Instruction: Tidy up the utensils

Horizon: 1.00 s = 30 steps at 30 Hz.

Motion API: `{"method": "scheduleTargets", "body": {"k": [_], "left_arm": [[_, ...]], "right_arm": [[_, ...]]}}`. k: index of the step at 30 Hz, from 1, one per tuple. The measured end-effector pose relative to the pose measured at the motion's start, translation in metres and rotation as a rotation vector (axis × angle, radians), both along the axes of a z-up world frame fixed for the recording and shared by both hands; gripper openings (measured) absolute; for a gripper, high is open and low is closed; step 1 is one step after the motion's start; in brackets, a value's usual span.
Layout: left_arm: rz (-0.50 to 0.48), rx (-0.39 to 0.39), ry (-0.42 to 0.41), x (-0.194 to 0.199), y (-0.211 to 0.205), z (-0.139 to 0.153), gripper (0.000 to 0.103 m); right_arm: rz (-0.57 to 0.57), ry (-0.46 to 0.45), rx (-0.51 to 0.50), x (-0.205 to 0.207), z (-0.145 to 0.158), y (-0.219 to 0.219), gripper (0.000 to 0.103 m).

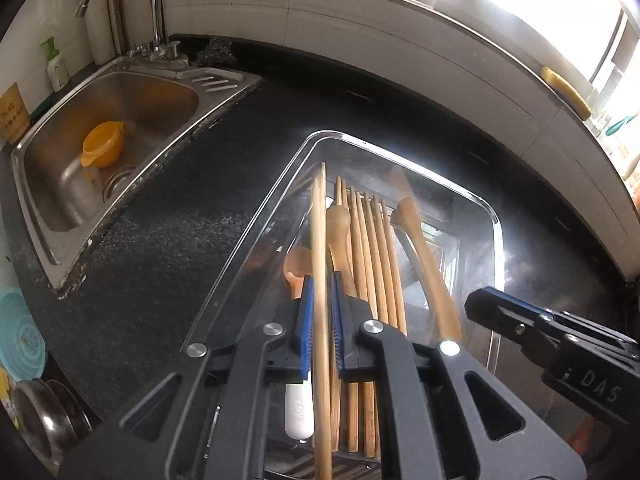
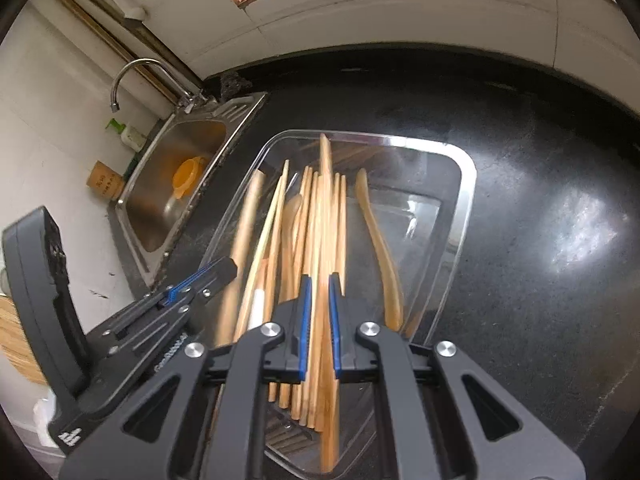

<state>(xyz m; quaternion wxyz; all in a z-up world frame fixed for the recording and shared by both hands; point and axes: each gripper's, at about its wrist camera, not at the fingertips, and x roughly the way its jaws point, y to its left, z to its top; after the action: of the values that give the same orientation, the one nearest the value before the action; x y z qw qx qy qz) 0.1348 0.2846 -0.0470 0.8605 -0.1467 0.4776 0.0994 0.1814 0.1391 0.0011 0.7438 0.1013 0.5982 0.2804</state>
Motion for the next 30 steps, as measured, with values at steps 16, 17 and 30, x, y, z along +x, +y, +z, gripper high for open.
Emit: {"method": "scheduleTargets", "body": {"k": [16,17,30], "left_arm": [[-0.096,-0.028,-0.167,-0.084,-0.069,0.043,0.097],[-0.125,-0.024,-0.171,-0.087,-0.082,0.045,0.097],[-0.45,0.07,-0.183,-0.115,-0.255,0.054,0.097]], "right_arm": [[-0.256,-0.239,-0.141,-0.099,0.064,-0.179,0.097],[-0.279,-0.247,-0.162,-0.111,0.066,-0.193,0.097],[-0.633,-0.374,-0.555,-0.224,0.093,-0.341,0.097]]}}
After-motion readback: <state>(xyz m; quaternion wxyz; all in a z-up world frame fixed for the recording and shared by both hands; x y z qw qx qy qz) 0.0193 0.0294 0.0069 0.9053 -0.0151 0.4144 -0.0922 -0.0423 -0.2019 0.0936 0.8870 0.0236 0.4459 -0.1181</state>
